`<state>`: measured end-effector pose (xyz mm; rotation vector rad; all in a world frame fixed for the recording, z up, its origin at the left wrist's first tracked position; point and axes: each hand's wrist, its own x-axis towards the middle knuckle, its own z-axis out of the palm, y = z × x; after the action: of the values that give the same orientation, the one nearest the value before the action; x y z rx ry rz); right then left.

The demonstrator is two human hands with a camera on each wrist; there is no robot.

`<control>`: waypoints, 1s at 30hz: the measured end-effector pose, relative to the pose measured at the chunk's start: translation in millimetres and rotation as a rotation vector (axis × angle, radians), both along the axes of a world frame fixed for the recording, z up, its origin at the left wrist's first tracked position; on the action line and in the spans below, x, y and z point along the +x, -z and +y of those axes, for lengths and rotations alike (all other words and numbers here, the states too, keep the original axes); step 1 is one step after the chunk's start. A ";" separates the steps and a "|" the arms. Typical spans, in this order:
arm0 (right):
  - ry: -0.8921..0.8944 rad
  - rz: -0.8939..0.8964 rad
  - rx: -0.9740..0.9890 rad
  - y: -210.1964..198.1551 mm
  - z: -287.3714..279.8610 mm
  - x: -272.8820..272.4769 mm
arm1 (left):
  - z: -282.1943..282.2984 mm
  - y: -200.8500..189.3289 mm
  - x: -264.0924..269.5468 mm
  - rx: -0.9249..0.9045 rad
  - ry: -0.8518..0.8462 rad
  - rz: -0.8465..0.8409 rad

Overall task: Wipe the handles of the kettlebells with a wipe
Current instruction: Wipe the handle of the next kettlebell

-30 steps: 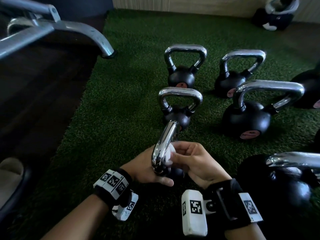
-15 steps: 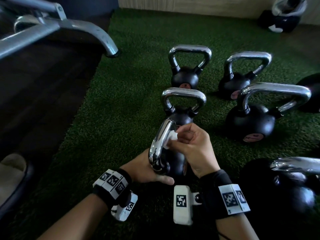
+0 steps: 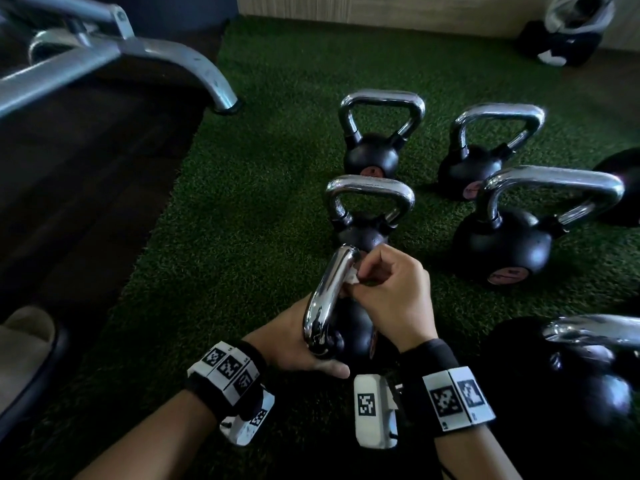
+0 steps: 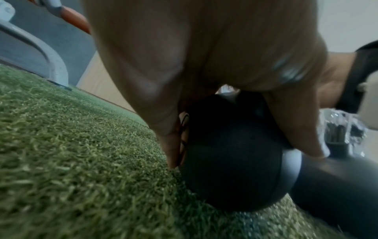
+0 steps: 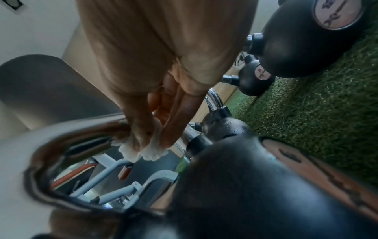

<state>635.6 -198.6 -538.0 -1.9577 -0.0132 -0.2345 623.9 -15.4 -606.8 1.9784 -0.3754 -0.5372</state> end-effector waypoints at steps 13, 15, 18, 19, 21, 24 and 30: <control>0.240 0.173 -0.115 9.7 -5.9 7.4 | -7.7 -12.0 -4.9 -0.014 0.045 -0.158; 0.217 0.195 -0.119 11.2 -6.8 3.2 | -10.0 -11.0 -6.5 -0.006 0.052 -0.212; 0.183 0.245 -0.086 12.1 -9.7 -3.4 | -11.7 -11.1 -6.7 0.035 0.096 -0.277; 0.180 0.269 -0.058 13.8 -12.7 -4.6 | -11.9 -12.0 -7.8 0.121 0.117 -0.310; 0.153 0.315 0.018 15.8 -19.5 -7.1 | -10.0 -13.1 -13.4 0.395 0.126 -0.430; 0.123 0.349 0.113 18.0 -27.9 -9.9 | -4.0 -14.3 -28.1 0.558 0.065 -0.518; 0.098 0.312 0.137 19.5 -37.4 -6.5 | -13.7 -17.0 -54.2 0.459 -0.130 -0.489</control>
<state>629.0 -236.0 -557.5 -1.8415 0.2960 0.0082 569.6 -29.1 -589.8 2.5608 -0.4460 -0.0438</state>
